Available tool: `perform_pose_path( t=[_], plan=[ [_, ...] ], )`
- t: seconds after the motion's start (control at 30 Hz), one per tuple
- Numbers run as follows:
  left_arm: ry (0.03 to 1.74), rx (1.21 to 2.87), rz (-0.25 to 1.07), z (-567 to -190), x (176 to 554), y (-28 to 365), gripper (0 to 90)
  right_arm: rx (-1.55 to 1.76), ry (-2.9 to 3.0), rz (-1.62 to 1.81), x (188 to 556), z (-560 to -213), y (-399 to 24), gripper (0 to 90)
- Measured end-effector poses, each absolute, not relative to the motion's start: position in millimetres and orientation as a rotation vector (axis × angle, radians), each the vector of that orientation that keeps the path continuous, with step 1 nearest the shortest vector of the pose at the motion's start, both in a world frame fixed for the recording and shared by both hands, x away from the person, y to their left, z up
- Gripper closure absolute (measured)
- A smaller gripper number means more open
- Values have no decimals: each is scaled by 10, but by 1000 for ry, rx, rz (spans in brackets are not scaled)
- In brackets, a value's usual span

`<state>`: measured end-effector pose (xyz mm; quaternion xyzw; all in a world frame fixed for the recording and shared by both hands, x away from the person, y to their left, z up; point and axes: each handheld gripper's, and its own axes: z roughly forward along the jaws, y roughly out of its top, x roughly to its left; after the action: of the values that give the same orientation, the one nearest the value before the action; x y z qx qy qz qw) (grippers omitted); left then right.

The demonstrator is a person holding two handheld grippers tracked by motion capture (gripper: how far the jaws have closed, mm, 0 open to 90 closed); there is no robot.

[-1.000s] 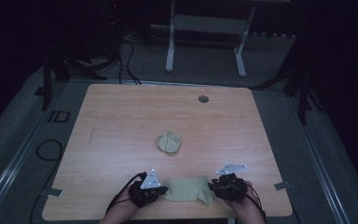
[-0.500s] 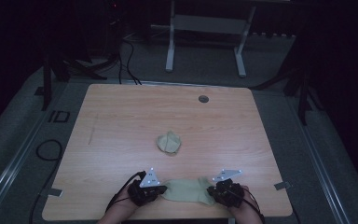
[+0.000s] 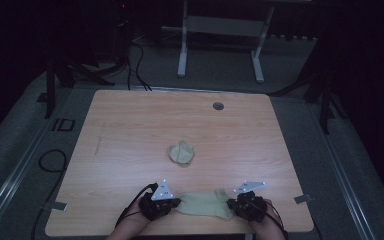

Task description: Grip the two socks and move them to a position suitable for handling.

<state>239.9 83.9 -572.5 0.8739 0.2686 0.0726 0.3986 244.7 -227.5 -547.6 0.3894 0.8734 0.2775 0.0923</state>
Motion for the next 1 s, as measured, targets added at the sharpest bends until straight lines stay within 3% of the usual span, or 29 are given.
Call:
perform_pose_path(
  t=[0.47, 0.57, 0.63, 0.73, 1.0],
  plan=[
    [676, 2212, 163, -5720, 2405, 841, 886, 1155, 2619, 836, 2418, -5422, -2242, 816],
    [672, 2215, 160, -5705, 2392, 840, 798, 1106, 2598, 878, 2383, -5300, -2202, 797],
    [674, 2225, 160, -5670, 2368, 828, 623, 1082, 2583, 865, 2408, -5261, -2190, 764],
    [677, 2200, 184, -5611, 2331, 849, 547, 1054, 2566, 845, 2431, -5245, -2188, 721],
    [744, 2140, 160, -5561, 2266, 1011, 457, 1003, 2598, 831, 2465, -5221, -2137, 573]
  ],
)
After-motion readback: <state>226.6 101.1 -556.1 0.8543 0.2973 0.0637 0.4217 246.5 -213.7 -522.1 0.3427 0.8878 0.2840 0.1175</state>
